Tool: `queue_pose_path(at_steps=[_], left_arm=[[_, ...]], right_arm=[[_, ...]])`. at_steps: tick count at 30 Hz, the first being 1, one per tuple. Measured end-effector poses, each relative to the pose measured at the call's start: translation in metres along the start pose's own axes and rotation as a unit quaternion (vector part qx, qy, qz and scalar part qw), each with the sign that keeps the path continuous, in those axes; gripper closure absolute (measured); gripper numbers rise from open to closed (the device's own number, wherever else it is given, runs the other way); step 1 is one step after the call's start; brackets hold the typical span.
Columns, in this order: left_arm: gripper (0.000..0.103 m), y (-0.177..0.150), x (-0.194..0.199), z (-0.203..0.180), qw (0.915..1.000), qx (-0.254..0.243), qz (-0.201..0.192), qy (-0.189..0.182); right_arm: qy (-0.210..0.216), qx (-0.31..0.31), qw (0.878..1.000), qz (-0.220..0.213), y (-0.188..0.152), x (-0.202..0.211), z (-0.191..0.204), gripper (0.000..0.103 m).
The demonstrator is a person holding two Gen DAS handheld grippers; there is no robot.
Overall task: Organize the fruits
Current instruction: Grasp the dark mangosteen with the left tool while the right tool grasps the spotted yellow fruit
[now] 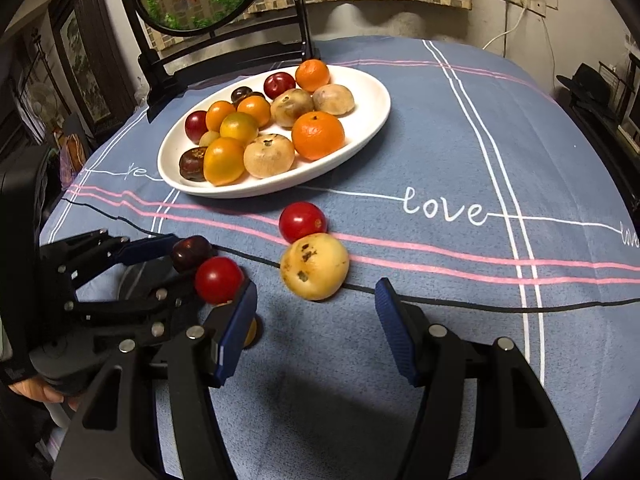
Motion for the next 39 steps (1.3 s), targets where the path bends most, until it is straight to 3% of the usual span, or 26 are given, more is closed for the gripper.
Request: queue_pose_path(at_steps=[4,12,17,19,24,39], left_arm=[[0.075,0.006,-0.004,-0.004,0.9998,0.005,-0.004,-0.017],[0.075,0.004,0.001,-0.004,0.9998,0.004,-0.013,-0.017],[0.075,0.001,0.004,-0.002,0.9996,0.01,-0.009,-0.023],[0.075,0.0,0.005,0.0,0.9995,0.015,-0.008,-0.026],[0.075,-0.002,0.006,0.001,0.9994,0.02,-0.008,-0.027],[0.075,0.005,0.021,0.005,0.9991,0.028,-0.02,-0.023]], right_arm=[[0.001,-0.003,1.0,0.0,-0.001,-0.001,-0.001,0.041],[-0.017,0.012,1.0,-0.02,0.005,-0.001,0.001,0.041],[-0.039,0.035,0.999,-0.014,0.005,-0.006,0.004,0.055],[-0.047,0.031,0.998,0.001,0.002,-0.014,0.001,0.056],[-0.041,0.037,0.998,0.009,0.002,-0.024,0.007,0.064],[-0.008,-0.013,0.999,-0.028,0.017,-0.001,0.0,0.065]])
Point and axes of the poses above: each gripper's, at about its wrist camera, not at the fingertips, and x roughly against the way its jaws point, z to its left, y to its top, the point moved 8 cm from there along -x, roughly the way its jaws point, and after that the axes turned 15 degrees about -z, right-handed, at the moved point
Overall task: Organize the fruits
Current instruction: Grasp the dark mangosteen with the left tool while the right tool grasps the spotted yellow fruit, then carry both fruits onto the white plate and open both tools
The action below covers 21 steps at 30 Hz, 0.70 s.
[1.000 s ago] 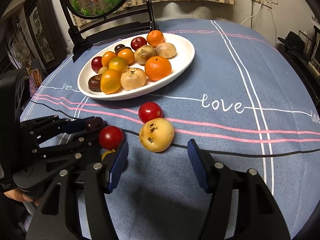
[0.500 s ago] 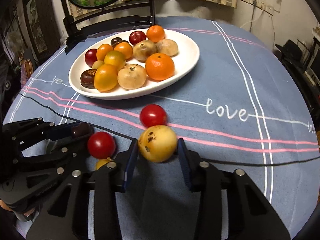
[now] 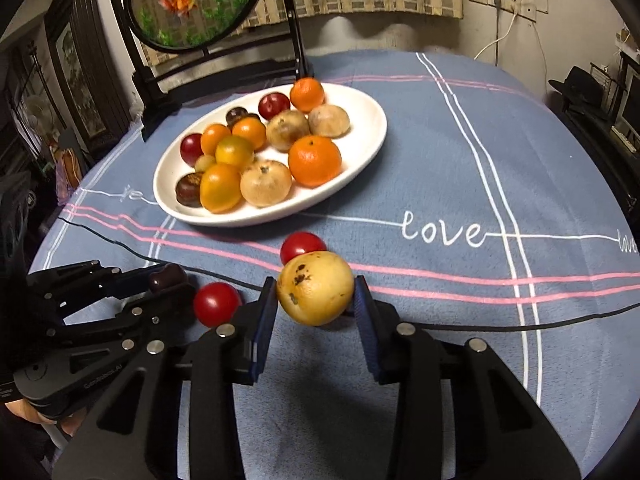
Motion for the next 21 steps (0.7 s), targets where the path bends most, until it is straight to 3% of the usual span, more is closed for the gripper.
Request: queue_pose_path(at_steps=[6,11,14,21], left_arm=[[0.075,0.026,0.015,0.003,0.9997,0.006,-0.023,-0.003],[0.075,0.063,0.016,0.012,0.9988,0.019,-0.044,0.0],[0.075,0.09,0.005,0.022,0.998,0.033,-0.054,0.006],[0.075,0.119,-0.035,0.043,0.9969,0.049,-0.053,0.032]], right_arm=[[0.021,-0.003,1.0,-0.018,0.018,0.014,0.009,0.064],[0.032,0.017,0.998,-0.046,0.057,0.016,0.018,0.064],[0.035,0.023,0.998,-0.057,0.078,0.002,0.02,0.064],[0.035,0.014,0.998,-0.046,0.102,-0.056,0.02,0.064]])
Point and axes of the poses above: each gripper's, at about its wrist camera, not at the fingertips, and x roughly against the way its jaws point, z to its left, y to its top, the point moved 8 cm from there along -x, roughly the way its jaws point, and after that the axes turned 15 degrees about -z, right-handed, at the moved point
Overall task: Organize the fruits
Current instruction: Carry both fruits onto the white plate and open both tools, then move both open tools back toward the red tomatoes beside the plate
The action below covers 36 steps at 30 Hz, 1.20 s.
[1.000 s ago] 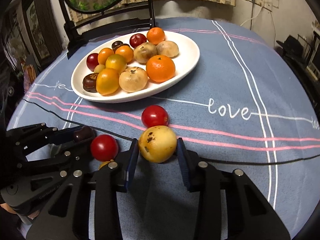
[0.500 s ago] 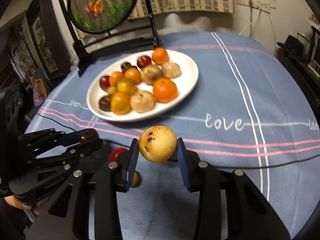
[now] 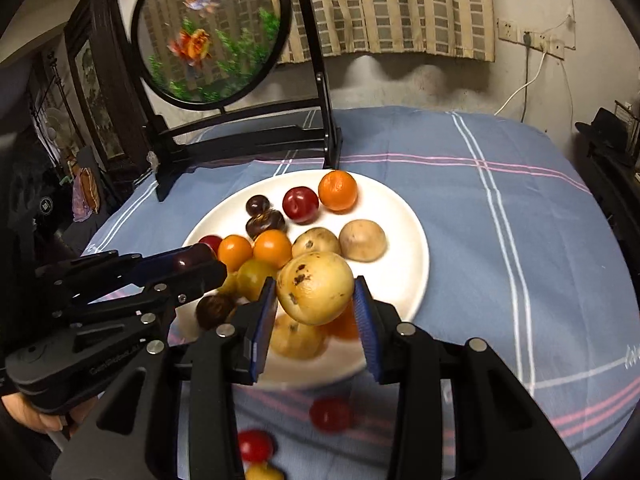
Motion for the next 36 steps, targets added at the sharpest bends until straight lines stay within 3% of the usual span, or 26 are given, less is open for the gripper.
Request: queue_pose_path(at_steps=[7,8,9,10,11,13,23,36], left_arm=[[0.075,0.001,-0.035,0.02,0.9995,0.012,0.014,0.025],[0.07,0.001,-0.037,0.024,0.9992,0.016,0.015,0.032],[0.061,0.0,-0.038,0.026,0.9992,0.018,0.015,0.033],[0.035,0.002,-0.037,0.029,0.9989,0.019,0.008,0.042],[0.025,0.005,-0.033,0.032,0.9984,0.019,-0.006,0.052],[0.025,0.01,-0.026,0.033,0.998,0.016,-0.024,0.057],[0.023,0.001,0.008,0.028,0.9983,0.021,-0.023,0.048],[0.02,-0.057,0.052,0.015,0.9992,0.016,-0.003,0.037]], right_arm=[[-0.013,-0.011,1.0,0.007,0.005,-0.04,-0.009,0.063],[-0.015,-0.014,1.0,0.012,0.004,-0.045,-0.012,0.062],[-0.019,-0.015,1.0,0.019,0.003,-0.048,-0.014,0.062],[-0.025,-0.014,0.999,0.027,0.001,-0.05,-0.016,0.061],[-0.032,-0.012,0.999,0.031,-0.001,-0.05,-0.019,0.052],[-0.041,-0.01,0.999,0.01,0.002,-0.043,-0.023,0.039],[-0.04,-0.007,0.999,-0.002,-0.009,0.0,-0.035,0.039],[-0.041,0.057,0.997,0.02,-0.068,0.052,-0.02,0.039]])
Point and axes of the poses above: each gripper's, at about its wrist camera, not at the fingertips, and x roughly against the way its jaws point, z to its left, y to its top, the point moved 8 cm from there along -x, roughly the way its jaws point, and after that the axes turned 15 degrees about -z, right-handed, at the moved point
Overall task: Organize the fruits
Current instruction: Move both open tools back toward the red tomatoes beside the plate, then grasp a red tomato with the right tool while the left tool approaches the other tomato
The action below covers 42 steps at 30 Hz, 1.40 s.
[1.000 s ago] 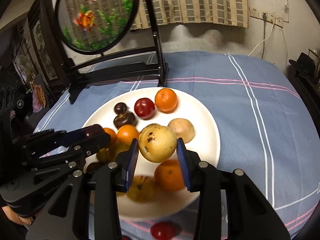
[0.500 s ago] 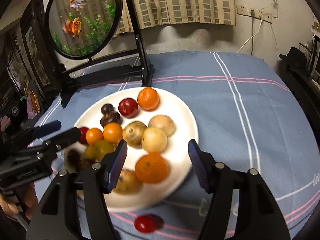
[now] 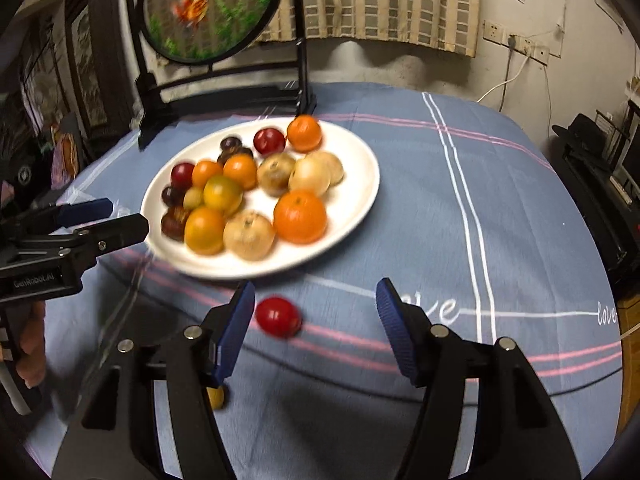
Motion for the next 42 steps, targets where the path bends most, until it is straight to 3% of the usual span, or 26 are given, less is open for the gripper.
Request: queue_pose_path(at_steps=[16,30,31,34,36,37,42], left_arm=[[0.017,-0.037,0.024,-0.014,0.9997,-0.013,0.009,-0.016],[0.015,-0.044,0.022,-0.004,0.9996,-0.027,0.001,-0.005],[0.015,-0.044,0.022,-0.004,0.9995,-0.03,0.0,-0.005],[0.015,-0.044,0.023,-0.007,0.9993,-0.038,-0.002,-0.008],[0.015,-0.045,0.023,-0.008,0.9992,-0.04,-0.001,-0.01],[0.015,-0.046,0.023,-0.008,0.9991,-0.04,0.001,-0.011],[0.015,-0.049,0.023,-0.014,0.9989,-0.043,0.006,-0.019]], right_arm=[[-0.001,0.008,1.0,0.014,-0.021,0.011,0.011,0.039],[-0.015,0.031,0.998,0.051,-0.029,-0.026,0.023,0.039],[-0.016,0.031,0.998,0.054,-0.03,-0.029,0.023,0.041],[-0.013,0.022,0.997,0.07,-0.033,-0.038,0.024,0.063],[-0.011,0.014,0.997,0.071,-0.034,-0.041,0.024,0.066],[-0.011,0.016,0.997,0.069,-0.034,-0.04,0.025,0.072],[-0.004,-0.011,0.998,0.055,-0.031,-0.028,0.018,0.072]])
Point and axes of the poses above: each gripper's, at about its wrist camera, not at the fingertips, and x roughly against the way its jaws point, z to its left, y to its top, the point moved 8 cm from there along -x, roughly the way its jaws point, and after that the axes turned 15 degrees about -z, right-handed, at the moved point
